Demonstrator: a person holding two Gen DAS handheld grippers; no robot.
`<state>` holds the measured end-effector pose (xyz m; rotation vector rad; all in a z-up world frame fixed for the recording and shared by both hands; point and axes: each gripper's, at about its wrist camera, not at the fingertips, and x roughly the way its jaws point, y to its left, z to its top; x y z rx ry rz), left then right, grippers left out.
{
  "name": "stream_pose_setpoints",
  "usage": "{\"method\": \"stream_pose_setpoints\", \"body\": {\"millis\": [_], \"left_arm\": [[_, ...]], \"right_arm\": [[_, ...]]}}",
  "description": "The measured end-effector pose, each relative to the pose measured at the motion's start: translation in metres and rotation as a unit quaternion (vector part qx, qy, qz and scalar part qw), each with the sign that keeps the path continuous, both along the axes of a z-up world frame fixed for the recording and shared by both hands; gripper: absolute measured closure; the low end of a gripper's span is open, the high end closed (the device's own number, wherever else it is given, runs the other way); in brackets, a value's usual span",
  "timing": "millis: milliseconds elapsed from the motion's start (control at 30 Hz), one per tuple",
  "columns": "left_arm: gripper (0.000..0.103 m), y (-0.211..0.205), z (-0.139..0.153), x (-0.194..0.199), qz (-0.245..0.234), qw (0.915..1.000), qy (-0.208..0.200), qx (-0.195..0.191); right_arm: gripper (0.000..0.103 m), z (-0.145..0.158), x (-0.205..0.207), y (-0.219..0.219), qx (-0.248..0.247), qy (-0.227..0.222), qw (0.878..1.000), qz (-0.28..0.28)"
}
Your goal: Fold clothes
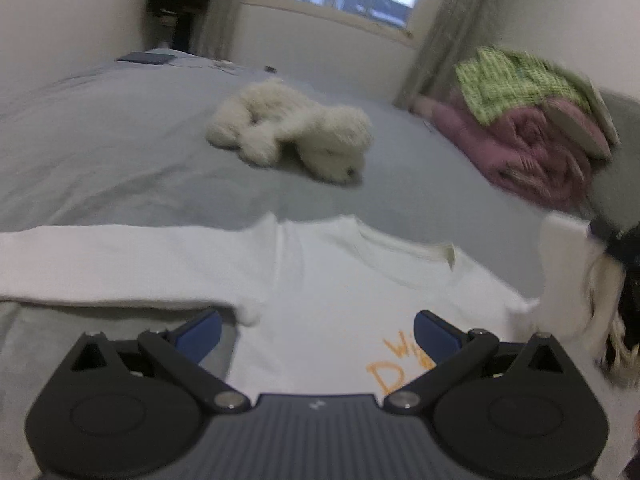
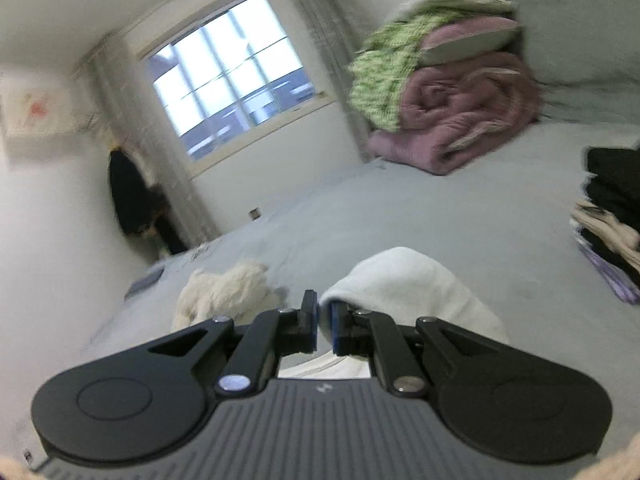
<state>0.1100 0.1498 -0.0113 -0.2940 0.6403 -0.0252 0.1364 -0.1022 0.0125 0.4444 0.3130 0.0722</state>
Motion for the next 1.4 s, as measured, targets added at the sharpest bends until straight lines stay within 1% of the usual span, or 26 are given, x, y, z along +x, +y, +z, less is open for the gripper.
{"method": "stream_pose_setpoints", "body": {"millis": [100,233,333,467,533,633,667,733,800,833,867,967,1000,1067,1100,1167,1267,1333,1367,1400], "left_arm": [[0.0,0.008,0.004,0.0,0.023,0.9996,-0.011,-0.011],[0.0,0.011,0.004,-0.001,0.035,0.9993,-0.014,0.005],[0.0,0.015,0.005,-0.002,0.041,0.9989,-0.017,0.014],[0.001,0.021,0.003,-0.002,0.03,0.9995,-0.012,-0.001],[0.001,0.022,0.001,0.0,0.022,0.9997,-0.005,-0.01],[0.001,0.023,-0.003,0.003,0.012,0.9997,0.007,-0.018],[0.001,0.023,-0.004,0.005,0.009,0.9997,0.011,-0.02],[0.001,0.023,-0.006,0.006,0.006,0.9996,0.014,-0.024],[0.004,0.025,-0.007,0.009,0.008,0.9992,0.018,-0.034],[0.006,0.026,-0.008,0.01,0.009,0.9989,0.02,-0.041],[0.009,0.027,-0.009,0.011,0.01,0.9986,0.022,-0.047],[0.017,0.03,-0.01,0.013,0.012,0.9972,0.03,-0.068],[0.017,0.031,-0.012,0.014,0.011,0.9967,0.033,-0.074],[0.024,0.032,-0.014,0.016,0.01,0.9958,0.038,-0.083],[0.026,0.033,-0.015,0.016,0.01,0.9952,0.041,-0.088],[0.028,0.036,-0.017,0.017,0.006,0.9933,0.047,-0.105],[0.031,0.038,-0.021,0.019,0.003,0.9907,0.057,-0.124],[0.031,0.039,-0.024,0.02,0.001,0.989,0.064,-0.134],[0.031,0.039,-0.026,0.021,0.0,0.9882,0.067,-0.138],[0.031,0.038,-0.026,0.021,0.0,0.9883,0.069,-0.136]], "right_arm": [[0.094,-0.009,0.01,0.02,-0.023,0.007,0.999,0.035],[0.094,-0.027,0.021,0.051,-0.061,0.029,0.993,0.092],[0.094,-0.047,0.026,0.075,-0.103,0.051,0.983,0.141],[0.094,-0.078,0.028,0.097,-0.15,0.091,0.965,0.194],[0.093,-0.092,0.028,0.105,-0.167,0.112,0.957,0.21],[0.092,-0.103,0.025,0.112,-0.177,0.125,0.951,0.219],[0.089,-0.106,0.024,0.113,-0.18,0.129,0.949,0.223],[0.084,-0.102,0.025,0.115,-0.19,0.133,0.943,0.239],[0.071,-0.098,0.026,0.116,-0.2,0.136,0.936,0.256],[0.057,-0.095,0.023,0.116,-0.206,0.134,0.931,0.271],[0.052,-0.091,0.02,0.117,-0.213,0.131,0.925,0.285],[0.052,-0.082,0.008,0.121,-0.246,0.117,0.914,0.302],[0.052,-0.079,0.005,0.121,-0.254,0.113,0.91,0.308],[0.051,-0.076,0.0,0.121,-0.275,0.098,0.9,0.324],[0.051,-0.075,-0.003,0.122,-0.288,0.091,0.893,0.332],[0.051,-0.076,-0.006,0.131,-0.344,0.08,0.868,0.349],[0.052,-0.08,-0.014,0.145,-0.426,0.076,0.815,0.385],[0.052,-0.083,-0.014,0.146,-0.439,0.095,0.799,0.401],[0.052,-0.085,-0.013,0.145,-0.441,0.105,0.793,0.407],[0.052,-0.084,-0.011,0.14,-0.416,0.117,0.805,0.406]]}}
